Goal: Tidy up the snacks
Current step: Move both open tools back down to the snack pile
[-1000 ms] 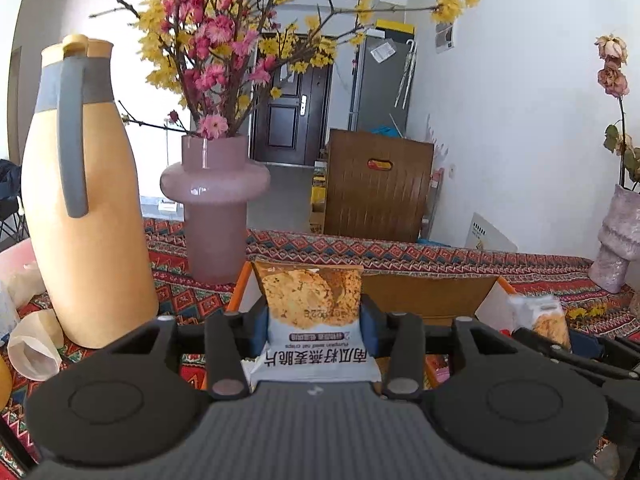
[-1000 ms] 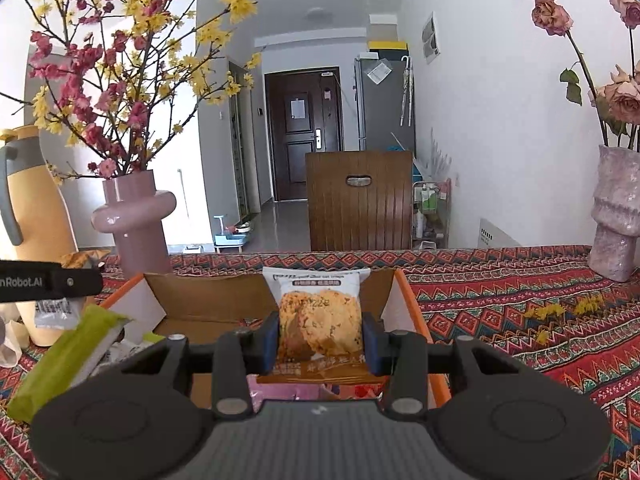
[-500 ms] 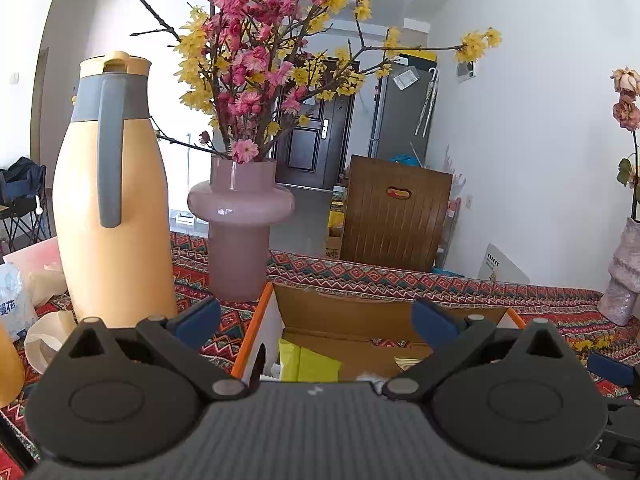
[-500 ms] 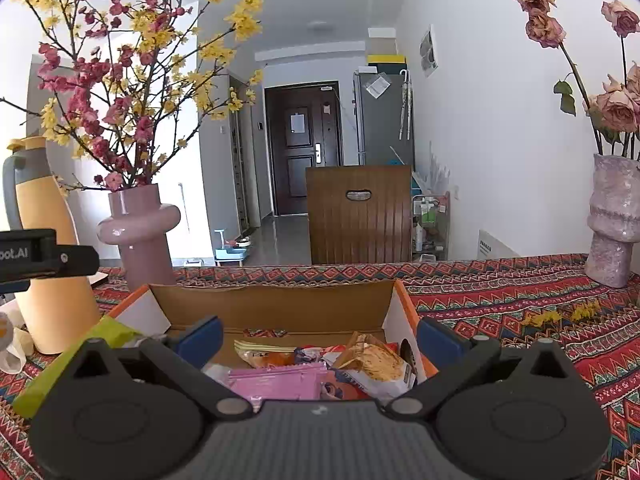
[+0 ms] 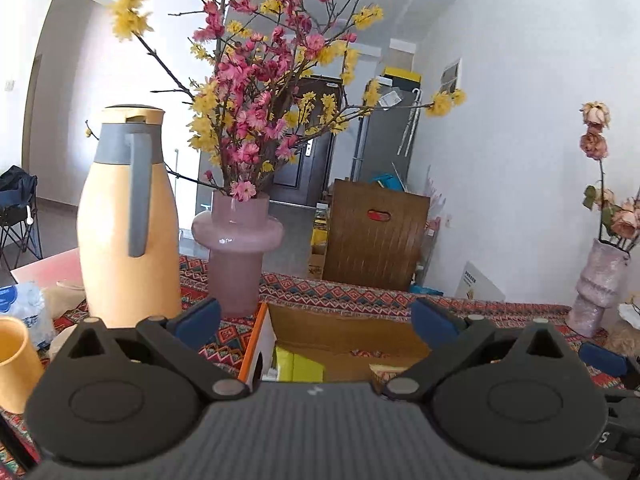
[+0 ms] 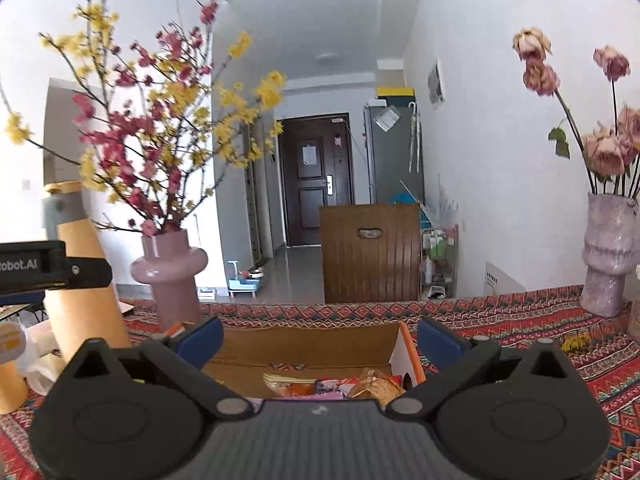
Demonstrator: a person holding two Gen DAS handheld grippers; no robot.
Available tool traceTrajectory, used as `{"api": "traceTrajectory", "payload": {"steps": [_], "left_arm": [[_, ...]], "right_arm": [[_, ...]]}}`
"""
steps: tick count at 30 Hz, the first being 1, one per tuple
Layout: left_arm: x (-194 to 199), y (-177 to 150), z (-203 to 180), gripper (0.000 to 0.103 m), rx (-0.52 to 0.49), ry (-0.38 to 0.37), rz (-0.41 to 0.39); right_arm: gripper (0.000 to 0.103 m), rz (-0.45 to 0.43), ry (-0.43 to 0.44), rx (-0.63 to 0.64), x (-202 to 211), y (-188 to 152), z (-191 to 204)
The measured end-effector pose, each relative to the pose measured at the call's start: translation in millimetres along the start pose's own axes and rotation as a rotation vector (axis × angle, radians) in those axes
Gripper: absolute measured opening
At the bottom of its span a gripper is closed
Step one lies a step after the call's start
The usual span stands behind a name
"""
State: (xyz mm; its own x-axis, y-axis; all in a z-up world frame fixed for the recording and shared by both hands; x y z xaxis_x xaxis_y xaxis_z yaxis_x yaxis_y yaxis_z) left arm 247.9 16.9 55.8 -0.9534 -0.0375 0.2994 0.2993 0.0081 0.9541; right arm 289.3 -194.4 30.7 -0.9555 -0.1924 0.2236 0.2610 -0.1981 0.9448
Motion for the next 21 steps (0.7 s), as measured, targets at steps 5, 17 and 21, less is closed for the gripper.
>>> {"api": "traceTrajectory", "payload": {"steps": [5,17,21], "left_arm": [[25.1,-17.0,7.4,0.103,-0.021,-0.007,0.03],[62.3,-85.4,38.7,0.103,-0.079,0.03,0.133],[57.6,-117.9,51.5,0.103,-0.093,0.069,0.199]], "right_arm": [[0.103,0.012,0.017,0.019,34.1,-5.3,-0.1],[0.103,0.147,-0.005,0.036,83.5,-65.3,-13.5],[0.103,0.22,-0.021,0.014,87.0,-95.8,-20.6]]}}
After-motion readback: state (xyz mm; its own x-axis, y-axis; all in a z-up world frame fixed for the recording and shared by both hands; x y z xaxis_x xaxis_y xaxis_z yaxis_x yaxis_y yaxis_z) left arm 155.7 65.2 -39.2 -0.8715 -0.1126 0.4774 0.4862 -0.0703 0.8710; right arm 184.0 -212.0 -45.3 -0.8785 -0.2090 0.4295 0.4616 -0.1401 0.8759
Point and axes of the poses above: each gripper's, at about its wrist camera, not at the fingertips, and x roughly against the way its jaws point, z to its left, y to its top, the point moved 10 cm from there along -x, roughly the way its jaws point, and after that the axes turned 9 degrees about -x, right-handed, at the moved point
